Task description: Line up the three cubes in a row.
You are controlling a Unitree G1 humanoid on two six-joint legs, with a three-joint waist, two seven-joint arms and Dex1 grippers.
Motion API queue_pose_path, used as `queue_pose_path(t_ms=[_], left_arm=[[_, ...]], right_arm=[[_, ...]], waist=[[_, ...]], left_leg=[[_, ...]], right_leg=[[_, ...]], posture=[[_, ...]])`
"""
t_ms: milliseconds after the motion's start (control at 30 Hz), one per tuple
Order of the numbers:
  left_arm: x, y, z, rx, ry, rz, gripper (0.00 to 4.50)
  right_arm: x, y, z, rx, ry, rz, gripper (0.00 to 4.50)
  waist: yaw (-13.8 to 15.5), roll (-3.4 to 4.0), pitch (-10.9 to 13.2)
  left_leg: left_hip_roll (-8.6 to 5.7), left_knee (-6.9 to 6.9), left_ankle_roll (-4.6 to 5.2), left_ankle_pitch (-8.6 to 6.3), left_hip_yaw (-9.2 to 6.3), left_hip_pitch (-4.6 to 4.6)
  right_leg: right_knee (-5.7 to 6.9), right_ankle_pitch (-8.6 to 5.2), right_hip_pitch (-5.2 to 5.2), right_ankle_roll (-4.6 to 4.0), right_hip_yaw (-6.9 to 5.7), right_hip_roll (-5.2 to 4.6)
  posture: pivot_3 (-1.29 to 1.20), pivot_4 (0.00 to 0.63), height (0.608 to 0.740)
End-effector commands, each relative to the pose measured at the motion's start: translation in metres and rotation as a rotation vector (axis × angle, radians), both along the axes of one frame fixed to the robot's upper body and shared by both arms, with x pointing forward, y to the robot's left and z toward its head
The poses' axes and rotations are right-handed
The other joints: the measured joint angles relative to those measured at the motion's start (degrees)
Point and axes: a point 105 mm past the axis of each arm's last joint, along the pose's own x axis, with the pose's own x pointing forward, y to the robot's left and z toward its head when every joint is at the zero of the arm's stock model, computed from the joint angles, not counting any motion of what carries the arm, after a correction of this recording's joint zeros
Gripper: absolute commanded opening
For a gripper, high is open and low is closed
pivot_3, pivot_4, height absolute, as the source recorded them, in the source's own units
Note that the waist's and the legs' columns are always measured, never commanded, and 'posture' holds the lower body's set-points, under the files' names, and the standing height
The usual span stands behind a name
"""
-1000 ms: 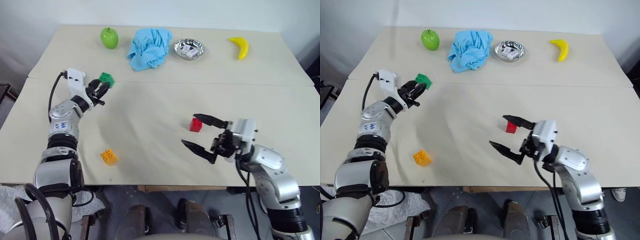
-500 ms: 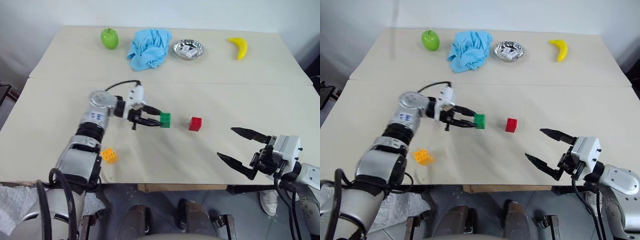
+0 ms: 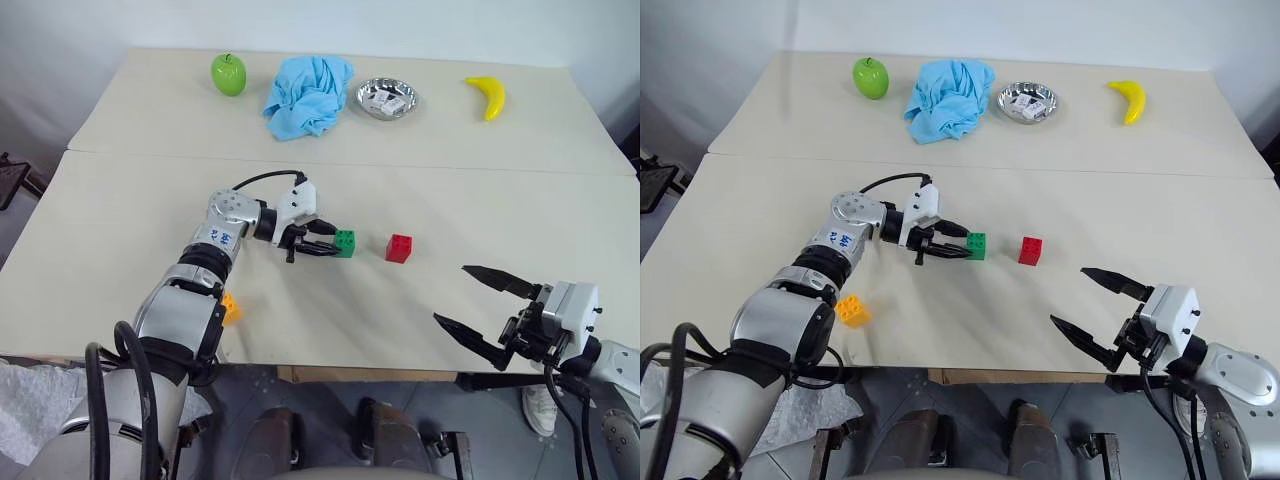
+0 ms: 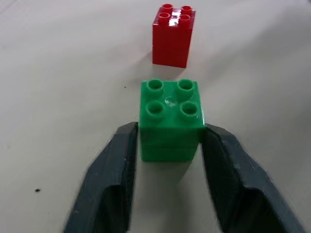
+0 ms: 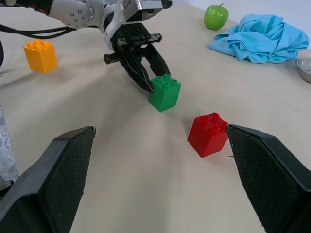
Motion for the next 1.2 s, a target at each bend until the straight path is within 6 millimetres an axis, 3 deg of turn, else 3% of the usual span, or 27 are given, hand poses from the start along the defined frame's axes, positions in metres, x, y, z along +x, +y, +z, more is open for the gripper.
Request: queue_pose_path(t_ms=[33,67,233,367,433,633,733,833,933,1067,1200], left_arm=[[0.009,-0.003,0.021,-0.055,-0.09,0.04,3.33],[0.009,0.001,0.029,-0.089,-0.097,0.037,3.61],[-0.003,0.034,0.049,-0.149,-0.115,-0.048,3.61],[-0.017,0.089,0.072,-0.263,-0.024,-0.014,4.45],[-0.023,0.112,0.078,-0.307,-0.076,0.053,4.49],[-0.066,0.2,0.044,-0.29,-0.131,0.4,4.49],[-0.091,0.23,0.028,-0.302,-0.107,0.549,4.49],[-0.136,0.281,0.0,-0.314,-0.082,0.813,4.49],[-0.16,0.284,-0.003,-0.325,-0.087,0.873,4.49],[-0.188,0.267,-0.012,-0.317,-0.05,0.854,4.49],[-0.197,0.24,-0.015,-0.313,-0.039,0.753,4.49]], right_arm=[[-0.003,0.009,0.008,0.01,-0.037,0.031,4.5],[-0.003,0.013,0.007,0.02,-0.031,0.046,4.5],[-0.001,0.024,0.005,0.034,-0.016,0.108,4.5],[0.009,0.035,0.004,0.05,-0.001,0.175,4.5],[0.015,0.041,0.006,0.07,0.004,0.202,4.5],[0.022,0.077,0.019,0.11,-0.03,0.38,4.5],[0.021,0.091,0.024,0.112,-0.052,0.449,4.5],[0.019,0.115,0.03,0.098,-0.089,0.564,4.5],[0.015,0.122,0.03,0.066,-0.103,0.622,4.5],[0.016,0.12,0.027,0.038,-0.115,0.653,4.5],[0.02,0.109,0.025,0.031,-0.097,0.64,4.5]], waist=[[0.0,0.0,0.0],[0.0,0.0,0.0],[-0.4,0.02,0.0],[-1.2,0.02,0.0],[-1.6,0.03,0.0],[-2.0,0.08,0.0],[-1.7,0.08,0.0],[-2.0,0.09,0.0],[-1.5,0.1,0.0],[-0.3,0.08,0.0],[-0.5,0.1,0.0]], left_leg=[[0.0,0.0,0.0,0.0,0.0,-0.01],[0.0,0.0,0.0,0.0,0.0,-0.02],[0.04,0.0,-0.01,0.0,0.06,-0.04],[0.06,0.0,-0.01,0.0,0.15,-0.02],[0.1,-0.02,-0.02,0.0,0.11,-0.02],[0.1,0.01,-0.05,-0.03,0.03,-0.01],[0.12,0.0,-0.09,-0.05,0.01,-0.01],[0.13,0.01,-0.16,-0.1,-0.02,0.03],[0.17,-0.02,-0.23,-0.19,-0.03,0.02],[0.12,0.03,-0.23,-0.22,-0.2,-0.02],[0.11,0.01,-0.24,-0.26,-0.15,0.02]], right_leg=[[0.0,0.0,0.0,0.0,0.0,0.0],[0.0,0.0,-0.01,0.0,0.0,0.0],[0.03,0.0,-0.11,0.0,0.02,0.02],[0.07,0.0,-0.17,0.0,0.08,0.04],[0.1,-0.01,-0.2,-0.01,0.08,0.06],[0.16,-0.02,-0.24,-0.04,0.15,0.02],[0.19,-0.04,-0.28,-0.07,0.18,0.03],[0.19,-0.05,-0.27,-0.09,0.22,0.01],[0.2,-0.09,-0.33,-0.16,0.22,0.01],[0.19,-0.09,-0.27,-0.21,0.2,-0.07],[0.18,-0.09,-0.27,-0.22,0.22,-0.07]], posture=[[0.0,0.15,0.74],[0.0,0.15,0.74],[0.0,0.15,0.74],[0.0,0.15,0.74],[0.0,0.15,0.74],[0.0,0.15,0.74],[0.0,0.15,0.74],[0.0,0.15,0.74],[0.0,0.15,0.74],[0.0,0.15,0.74],[0.0,0.15,0.74]])
